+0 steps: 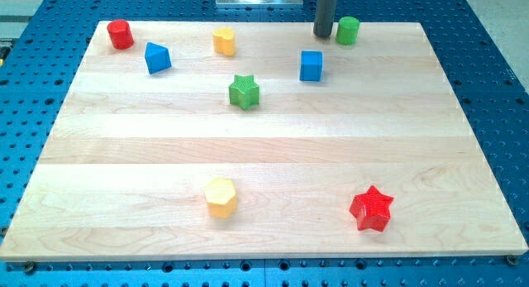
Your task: Drag the green star to the left side of the board
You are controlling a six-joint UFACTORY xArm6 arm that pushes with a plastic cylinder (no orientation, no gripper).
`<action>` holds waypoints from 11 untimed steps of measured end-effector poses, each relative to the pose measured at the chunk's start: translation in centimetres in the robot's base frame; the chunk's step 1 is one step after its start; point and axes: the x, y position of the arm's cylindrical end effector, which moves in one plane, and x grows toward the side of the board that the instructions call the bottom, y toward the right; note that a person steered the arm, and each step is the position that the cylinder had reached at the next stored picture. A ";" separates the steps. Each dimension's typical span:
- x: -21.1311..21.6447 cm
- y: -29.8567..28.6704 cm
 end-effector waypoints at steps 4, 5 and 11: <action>0.7 2.9; 0.8 2.8; 17.4 -24.9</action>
